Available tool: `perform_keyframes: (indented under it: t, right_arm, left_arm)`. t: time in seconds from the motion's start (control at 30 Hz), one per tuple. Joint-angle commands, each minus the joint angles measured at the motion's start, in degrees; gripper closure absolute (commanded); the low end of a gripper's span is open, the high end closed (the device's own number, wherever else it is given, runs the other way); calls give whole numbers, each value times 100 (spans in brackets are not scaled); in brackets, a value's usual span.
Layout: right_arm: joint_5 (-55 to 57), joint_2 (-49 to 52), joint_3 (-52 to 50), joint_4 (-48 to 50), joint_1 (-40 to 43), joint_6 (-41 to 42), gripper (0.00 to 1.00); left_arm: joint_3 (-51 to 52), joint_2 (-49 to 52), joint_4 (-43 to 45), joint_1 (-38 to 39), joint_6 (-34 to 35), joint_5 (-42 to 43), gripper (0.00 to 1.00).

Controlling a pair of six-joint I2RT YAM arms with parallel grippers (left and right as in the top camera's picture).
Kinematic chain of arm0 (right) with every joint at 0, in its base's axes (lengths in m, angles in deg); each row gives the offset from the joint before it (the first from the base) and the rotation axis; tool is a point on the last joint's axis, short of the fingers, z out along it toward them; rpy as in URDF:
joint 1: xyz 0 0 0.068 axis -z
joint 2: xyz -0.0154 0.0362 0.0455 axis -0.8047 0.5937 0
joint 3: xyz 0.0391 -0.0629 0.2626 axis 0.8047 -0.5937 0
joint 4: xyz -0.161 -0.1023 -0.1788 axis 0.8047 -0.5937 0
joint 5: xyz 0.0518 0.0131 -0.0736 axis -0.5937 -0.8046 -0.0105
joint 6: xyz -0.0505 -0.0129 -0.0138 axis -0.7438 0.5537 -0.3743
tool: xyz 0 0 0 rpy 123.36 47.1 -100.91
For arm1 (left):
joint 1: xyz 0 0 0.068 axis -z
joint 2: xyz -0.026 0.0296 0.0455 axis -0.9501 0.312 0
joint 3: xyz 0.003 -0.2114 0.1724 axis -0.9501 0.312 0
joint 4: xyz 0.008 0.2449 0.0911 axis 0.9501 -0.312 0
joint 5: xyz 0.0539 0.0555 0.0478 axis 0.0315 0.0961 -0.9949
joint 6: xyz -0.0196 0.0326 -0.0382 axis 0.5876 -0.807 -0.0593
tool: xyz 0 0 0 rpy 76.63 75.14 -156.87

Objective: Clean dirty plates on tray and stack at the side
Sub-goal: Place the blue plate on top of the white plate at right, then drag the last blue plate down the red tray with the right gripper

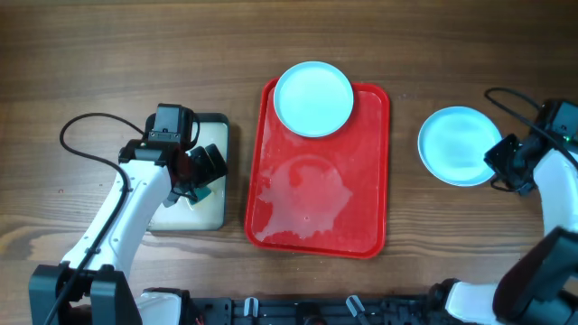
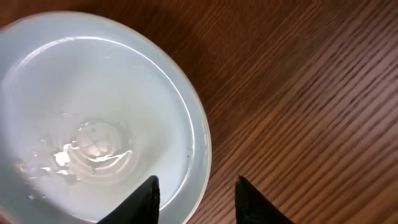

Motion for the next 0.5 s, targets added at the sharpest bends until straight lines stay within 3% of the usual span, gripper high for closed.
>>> perform_keyframes:
  t: [0.0,0.07,0.2,0.3,0.33,0.47]
  right_arm:
    - [-1657,-1097,190,149,-55,-710,56]
    - [-2975,-1794,197,190,-343,-1270,62]
    - [-3182,-2315,264,181,-2149,-1517,64]
    - [-2039,-1351,339,717,-3445,-1543,55]
    - [-1845,-566,564,848,-3644,-1609,54]
    - [-1873,1681,1980,1036,-3670,-1700,56]
  left_arm:
    - [-22,-79,-2,-46,-68,24,0]
    - [-22,-79,-2,-46,-68,24,0]
    - [-22,-76,-2,-46,-68,24,0]
    - [-22,-76,-2,-46,-68,24,0]
    - [-22,-79,-2,-46,-68,22,0]
    - [-22,-76,-2,-46,-68,24,0]
